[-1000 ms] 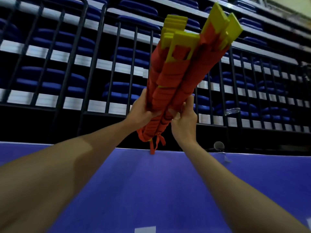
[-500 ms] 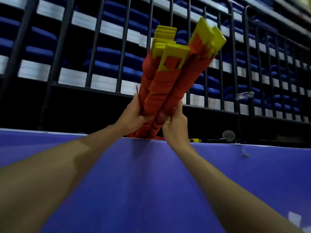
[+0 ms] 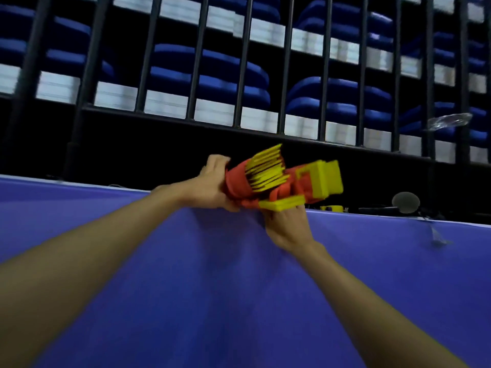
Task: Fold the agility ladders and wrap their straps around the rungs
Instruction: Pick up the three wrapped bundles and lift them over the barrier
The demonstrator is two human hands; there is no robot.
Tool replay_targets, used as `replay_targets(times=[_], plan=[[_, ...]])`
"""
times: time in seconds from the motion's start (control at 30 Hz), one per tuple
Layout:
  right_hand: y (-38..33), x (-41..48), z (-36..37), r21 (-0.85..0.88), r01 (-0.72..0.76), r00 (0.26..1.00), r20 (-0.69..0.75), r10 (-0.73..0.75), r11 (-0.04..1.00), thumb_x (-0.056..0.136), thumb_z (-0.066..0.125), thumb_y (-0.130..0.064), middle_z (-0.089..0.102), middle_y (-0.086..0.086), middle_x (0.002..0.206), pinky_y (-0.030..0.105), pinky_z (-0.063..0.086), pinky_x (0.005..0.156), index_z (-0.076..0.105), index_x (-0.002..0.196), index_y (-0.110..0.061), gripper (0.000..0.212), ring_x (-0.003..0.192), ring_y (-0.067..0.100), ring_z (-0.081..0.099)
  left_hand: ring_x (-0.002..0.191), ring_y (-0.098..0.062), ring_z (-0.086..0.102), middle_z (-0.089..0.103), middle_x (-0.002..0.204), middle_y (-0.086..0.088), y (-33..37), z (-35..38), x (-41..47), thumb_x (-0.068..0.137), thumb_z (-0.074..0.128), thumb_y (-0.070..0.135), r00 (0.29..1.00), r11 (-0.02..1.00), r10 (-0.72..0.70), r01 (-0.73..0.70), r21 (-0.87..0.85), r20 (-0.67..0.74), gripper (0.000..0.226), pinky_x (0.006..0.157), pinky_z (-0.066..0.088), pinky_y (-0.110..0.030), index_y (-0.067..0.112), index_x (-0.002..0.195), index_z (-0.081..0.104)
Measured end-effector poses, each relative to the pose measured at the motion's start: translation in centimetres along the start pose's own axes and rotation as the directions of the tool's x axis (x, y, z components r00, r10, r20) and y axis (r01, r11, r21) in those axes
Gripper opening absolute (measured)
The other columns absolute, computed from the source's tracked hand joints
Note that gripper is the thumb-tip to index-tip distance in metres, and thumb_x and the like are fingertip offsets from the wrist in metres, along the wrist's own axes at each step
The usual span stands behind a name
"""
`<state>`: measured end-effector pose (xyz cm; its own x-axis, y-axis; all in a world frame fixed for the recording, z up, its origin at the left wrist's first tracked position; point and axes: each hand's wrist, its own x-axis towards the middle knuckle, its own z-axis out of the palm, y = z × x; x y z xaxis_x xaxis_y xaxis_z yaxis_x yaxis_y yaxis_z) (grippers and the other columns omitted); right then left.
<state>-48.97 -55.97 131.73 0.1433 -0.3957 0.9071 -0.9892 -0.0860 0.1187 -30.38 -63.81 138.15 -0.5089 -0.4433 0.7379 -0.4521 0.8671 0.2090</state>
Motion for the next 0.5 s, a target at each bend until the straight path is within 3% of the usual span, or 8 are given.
replay_targets(times=[0.07,0.13,0.17,0.23,0.3,0.37,0.43,0.5], plan=[[1.0,0.0,0.3,0.02,0.085,0.996,-0.036,-0.084,0.996,0.077,0.065,-0.017,0.056,0.015,0.131,0.057,0.051,0.084,0.05,0.129,-0.024,0.054,0.119,0.04,0.052,0.127,-0.028,0.043,0.031,0.138,-0.013,0.4,1.2,-2.1,0.05,0.088,0.039,0.973,0.991,0.067,-0.09,-0.097,-0.219,0.12,0.109,0.041,-0.045,0.01,0.146,0.023],[0.9,-0.1,-0.5,0.058,0.026,1.0,0.009,-0.027,0.998,0.086,0.052,-0.031,0.054,0.015,0.139,0.06,0.043,0.1,0.046,0.136,-0.026,0.05,0.128,0.04,0.047,0.128,-0.028,0.046,0.035,0.139,-0.019,1.1,2.5,-4.0,0.056,0.084,0.042,0.925,0.969,0.151,-0.209,-0.134,-0.348,0.115,0.106,0.044,-0.043,0.028,0.146,0.015],[1.0,-0.1,-0.9,0.095,-0.016,0.999,0.047,0.011,0.995,0.089,0.045,-0.038,0.058,0.016,0.135,0.058,0.041,0.104,0.053,0.133,-0.024,0.046,0.126,0.04,0.051,0.128,-0.027,0.047,0.036,0.138,-0.021,1.4,3.0,-4.7,0.059,0.084,0.045,0.9,0.954,0.187,-0.262,-0.146,-0.393,0.109,0.105,0.045,-0.041,0.04,0.143,0.015],[1.3,-0.5,-1.6,0.249,-0.051,0.999,0.014,0.049,0.967,0.09,0.043,-0.043,0.066,0.017,0.117,0.052,0.046,0.094,0.066,0.116,-0.015,0.044,0.113,0.039,0.058,0.128,-0.023,0.049,0.04,0.136,-0.018,2.2,3.4,-5.9,0.065,0.086,0.047,0.879,0.938,0.162,-0.279,-0.208,-0.448,0.096,0.105,0.046,-0.041,0.046,0.136,0.022],[1.5,-1.4,-2.6,0.443,-0.045,0.991,-0.095,0.098,0.895,0.088,0.049,-0.047,0.065,0.008,0.114,0.04,0.05,0.086,0.064,0.115,-0.013,0.046,0.107,0.026,0.061,0.127,-0.024,0.051,0.044,0.135,-0.016,2.7,3.4,-6.1,0.066,0.088,0.047,0.86,0.939,0.128,-0.266,-0.219,-0.495,0.095,0.104,0.045,-0.047,0.031,0.14,0.03],[1.2,-2.4,-3.6,0.572,0.07,0.966,-0.244,0.088,0.817,0.088,0.059,-0.041,0.058,-0.004,0.121,0.016,0.046,0.086,0.056,0.125,-0.006,0.051,0.105,0.007,0.057,0.125,-0.025,0.054,0.05,0.133,-0.014,3.1,3.5,-5.9,0.064,0.09,0.047,0.854,0.939,0.115,-0.259,-0.224,-0.508,0.098,0.102,0.046,-0.049,0.022,0.141,0.035],[0.7,-2.8,-4.3,0.627,0.16,0.938,-0.336,0.08,0.763,0.09,0.065,-0.02,0.058,0.003,0.123,0.003,0.037,0.088,0.048,0.13,0.005,0.05,0.106,0.009,0.058,0.121,-0.022,0.057,0.056,0.129,-0.01,3.5,3.3,-5.6,0.065,0.089,0.048,0.851,0.943,0.125,-0.262,-0.206,-0.511,0.09,0.101,0.047,-0.049,0.028,0.138,0.04],[1.0,-2.4,-4.2,0.631,0.192,0.939,-0.341,0.047,0.752,0.091,0.059,-0.009,0.063,0.017,0.12,-0.003,0.031,0.087,0.047,0.128,0.012,0.044,0.107,0.019,0.057,0.118,-0.019,0.06,0.059,0.126,-0.005,4.0,3.1,-5.2,0.068,0.086,0.047,0.861,0.945,0.154,-0.272,-0.183,-0.484,0.078,0.099,0.049,-0.047,0.038,0.132,0.042]])
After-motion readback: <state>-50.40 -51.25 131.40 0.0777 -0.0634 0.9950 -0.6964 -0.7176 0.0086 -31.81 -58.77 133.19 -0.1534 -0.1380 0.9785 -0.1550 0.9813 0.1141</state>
